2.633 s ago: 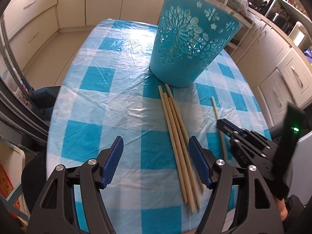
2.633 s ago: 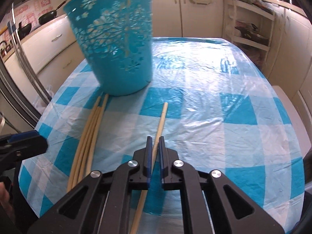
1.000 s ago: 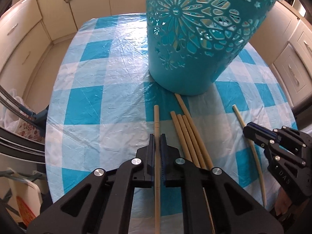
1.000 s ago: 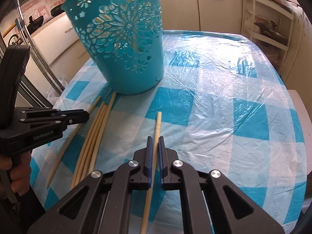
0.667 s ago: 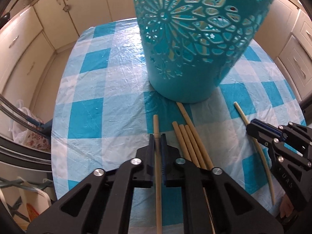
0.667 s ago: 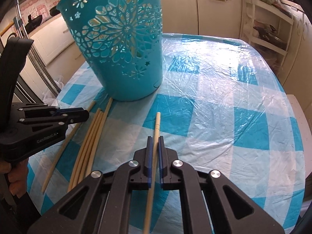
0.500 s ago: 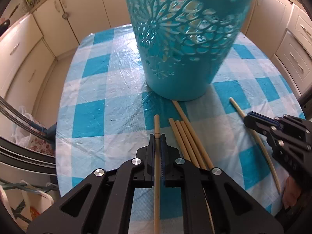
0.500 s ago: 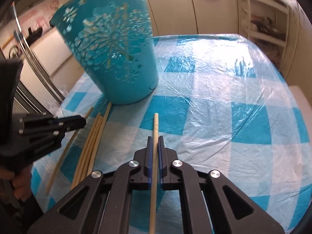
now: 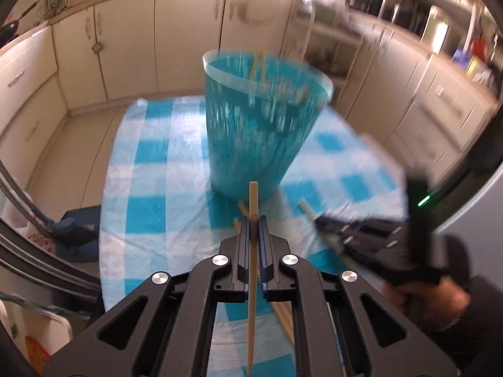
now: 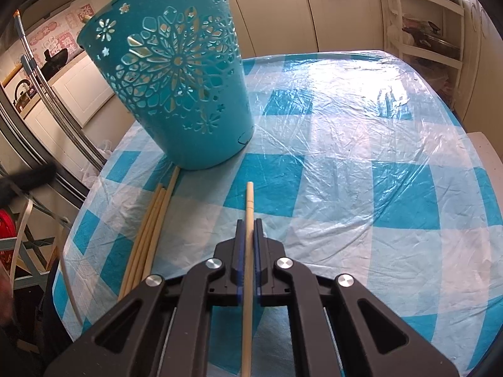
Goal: Organize utensils
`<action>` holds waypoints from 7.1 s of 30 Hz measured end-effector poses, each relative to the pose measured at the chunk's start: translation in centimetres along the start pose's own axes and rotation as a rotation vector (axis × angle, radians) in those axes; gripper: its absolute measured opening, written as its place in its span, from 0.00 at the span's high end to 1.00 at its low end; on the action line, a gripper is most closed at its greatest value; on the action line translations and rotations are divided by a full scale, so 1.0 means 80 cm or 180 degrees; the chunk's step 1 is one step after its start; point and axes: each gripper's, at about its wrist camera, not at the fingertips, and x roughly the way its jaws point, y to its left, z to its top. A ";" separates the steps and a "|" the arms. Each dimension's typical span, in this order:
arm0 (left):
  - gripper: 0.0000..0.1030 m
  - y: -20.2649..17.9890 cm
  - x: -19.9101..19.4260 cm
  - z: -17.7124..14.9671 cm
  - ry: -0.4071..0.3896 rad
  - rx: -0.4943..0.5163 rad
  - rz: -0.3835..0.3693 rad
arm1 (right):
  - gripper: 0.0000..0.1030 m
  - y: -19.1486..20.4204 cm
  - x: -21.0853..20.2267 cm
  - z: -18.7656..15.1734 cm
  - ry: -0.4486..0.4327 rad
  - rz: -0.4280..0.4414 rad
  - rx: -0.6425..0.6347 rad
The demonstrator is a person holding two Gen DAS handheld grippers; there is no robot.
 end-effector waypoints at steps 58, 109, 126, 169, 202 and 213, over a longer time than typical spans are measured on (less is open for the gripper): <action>0.41 0.044 0.001 0.025 -0.0541 -0.0337 0.0861 | 0.92 0.002 -0.005 0.001 0.0043 0.0089 0.0029; 0.32 0.040 -0.008 -0.063 -0.0184 -0.0401 0.0841 | 0.95 0.070 -0.202 0.080 -0.1282 0.0651 -0.0001; 0.32 0.044 0.004 -0.069 -0.0092 -0.0467 0.0822 | 0.95 0.098 -0.217 0.188 -0.1855 0.0336 -0.0208; 0.27 0.066 0.004 -0.092 0.0058 -0.0718 0.0848 | 0.92 0.124 0.040 0.006 0.0208 -0.0235 -0.0538; 0.27 0.027 0.077 -0.071 0.0426 -0.0574 0.0623 | 0.94 0.057 -0.019 -0.047 -0.0059 -0.0446 0.0145; 0.27 0.024 0.117 -0.059 0.0579 -0.0559 0.0801 | 0.94 0.035 -0.024 -0.050 -0.0190 -0.0229 0.0294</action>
